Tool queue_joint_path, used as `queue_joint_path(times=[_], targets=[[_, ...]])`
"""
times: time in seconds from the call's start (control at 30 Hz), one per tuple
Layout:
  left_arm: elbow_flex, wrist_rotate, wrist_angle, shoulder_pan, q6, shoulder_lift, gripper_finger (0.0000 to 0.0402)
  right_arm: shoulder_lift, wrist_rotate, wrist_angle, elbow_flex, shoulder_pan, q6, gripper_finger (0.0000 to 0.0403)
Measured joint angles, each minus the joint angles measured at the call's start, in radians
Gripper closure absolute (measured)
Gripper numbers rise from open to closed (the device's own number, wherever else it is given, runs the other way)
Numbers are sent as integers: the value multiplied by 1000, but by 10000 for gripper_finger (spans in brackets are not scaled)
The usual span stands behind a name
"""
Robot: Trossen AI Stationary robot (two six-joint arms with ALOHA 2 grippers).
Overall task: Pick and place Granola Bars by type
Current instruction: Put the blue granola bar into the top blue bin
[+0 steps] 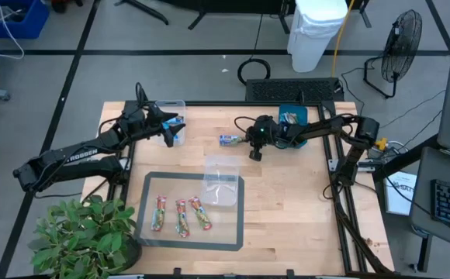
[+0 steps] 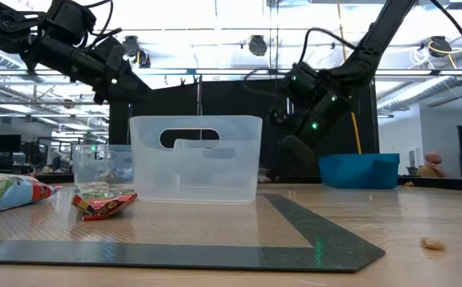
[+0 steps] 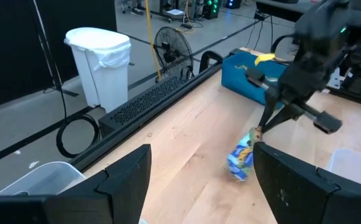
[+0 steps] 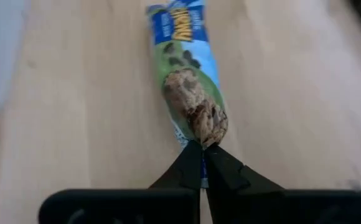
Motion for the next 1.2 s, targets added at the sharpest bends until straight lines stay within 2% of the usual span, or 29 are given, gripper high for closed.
queue_joint_path(times=[0.33, 0.63, 0.87, 1.2], targets=[[0, 0, 0, -1, -10, 0, 123, -163, 47, 88, 0, 52, -40, 402], [0, 0, 71, -43, -40, 38, 123, -192, 48, 400, -51, 80, -40, 402], [0, 0, 287, -109, -40, 184, 123, -192, 129, 603, -96, 79, -37, 403], [0, 2, 677, -211, -17, 408, 123, -192, 133, 656, -108, 79, -37, 403]])
